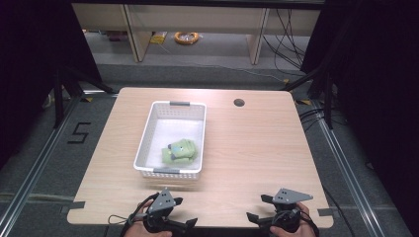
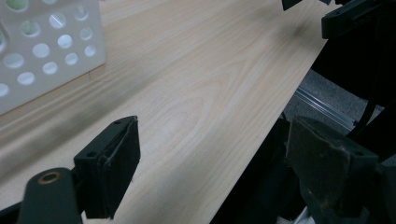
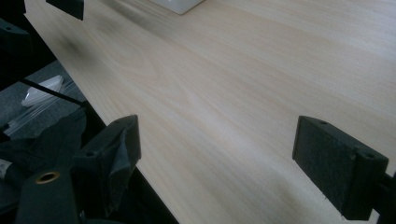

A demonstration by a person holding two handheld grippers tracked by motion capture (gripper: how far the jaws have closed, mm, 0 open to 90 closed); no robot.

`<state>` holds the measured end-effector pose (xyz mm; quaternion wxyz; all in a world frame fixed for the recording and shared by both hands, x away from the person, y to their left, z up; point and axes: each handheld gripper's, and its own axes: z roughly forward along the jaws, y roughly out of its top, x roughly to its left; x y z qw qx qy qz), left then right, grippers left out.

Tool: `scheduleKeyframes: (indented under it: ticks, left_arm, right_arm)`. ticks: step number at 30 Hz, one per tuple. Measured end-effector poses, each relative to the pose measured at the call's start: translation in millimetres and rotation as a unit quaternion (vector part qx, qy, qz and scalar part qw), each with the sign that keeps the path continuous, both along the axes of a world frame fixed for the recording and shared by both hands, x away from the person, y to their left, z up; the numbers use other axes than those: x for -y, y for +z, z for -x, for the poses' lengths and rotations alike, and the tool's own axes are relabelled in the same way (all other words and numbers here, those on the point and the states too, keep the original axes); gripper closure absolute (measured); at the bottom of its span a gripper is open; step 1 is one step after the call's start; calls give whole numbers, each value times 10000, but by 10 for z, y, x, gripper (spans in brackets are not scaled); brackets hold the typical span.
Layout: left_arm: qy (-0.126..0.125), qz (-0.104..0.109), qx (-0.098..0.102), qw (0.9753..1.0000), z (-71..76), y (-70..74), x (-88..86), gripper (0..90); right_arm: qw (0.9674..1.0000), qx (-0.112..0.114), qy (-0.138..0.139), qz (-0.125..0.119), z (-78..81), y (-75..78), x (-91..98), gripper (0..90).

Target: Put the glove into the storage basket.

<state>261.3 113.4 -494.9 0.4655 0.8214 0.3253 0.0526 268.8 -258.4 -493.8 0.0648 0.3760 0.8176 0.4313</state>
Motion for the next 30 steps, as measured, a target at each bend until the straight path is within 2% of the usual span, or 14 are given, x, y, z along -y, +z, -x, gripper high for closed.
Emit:
scheduleKeyframes:
  ticks: [2,4,6,7,8,13,15,16,17,21,25,26,28,30]
  left_arm:
    - [120,56,-58,9999,24,-1,8,173]
    - [59,55,20,10000,20,-3,-11,174]
    - [89,-63,30,9999,12,-25,-31,174]
    - [159,74,37,9998,14,-50,-10,174]
    - [68,-21,-99,9999,11,-38,-22,174]
    - [33,-122,8,9999,-5,-57,-19,174]
    - [94,-52,-109,9999,1,-59,-17,174]
    - [53,-171,23,9998,-17,-61,-32,174]
    - [106,-38,-21,9999,-9,-68,-16,174]
    - [113,7,-27,9999,-9,-76,-5,174]
    - [105,-33,-39,9999,-8,-69,-11,174]
    - [41,-166,-15,9999,-26,-67,-34,174]
    - [127,-13,-169,9998,-14,-69,-17,174]
    - [88,-69,-79,9999,-27,-69,-28,174]
  right_arm:
    - [9999,-94,-60,-21,31,2,1,165]
    - [10000,15,-46,37,39,-20,28,165]
    - [9999,-89,-100,41,71,-22,31,166]
    - [9999,-52,-93,113,73,-33,34,165]
    - [9999,-17,-40,165,64,-35,41,166]
    - [9997,-15,4,262,56,-54,30,166]
    - [9998,-45,-6,209,58,-56,23,166]
    - [9998,-38,0,215,56,-57,23,166]
    - [9997,-35,-4,225,56,-57,24,166]
    - [9996,19,30,283,47,-57,22,166]
    - [9996,42,25,291,42,-57,24,166]
    - [9996,28,18,287,43,-55,24,166]
    - [9995,59,17,304,38,-60,24,166]
    - [9996,41,9,270,35,-61,26,166]
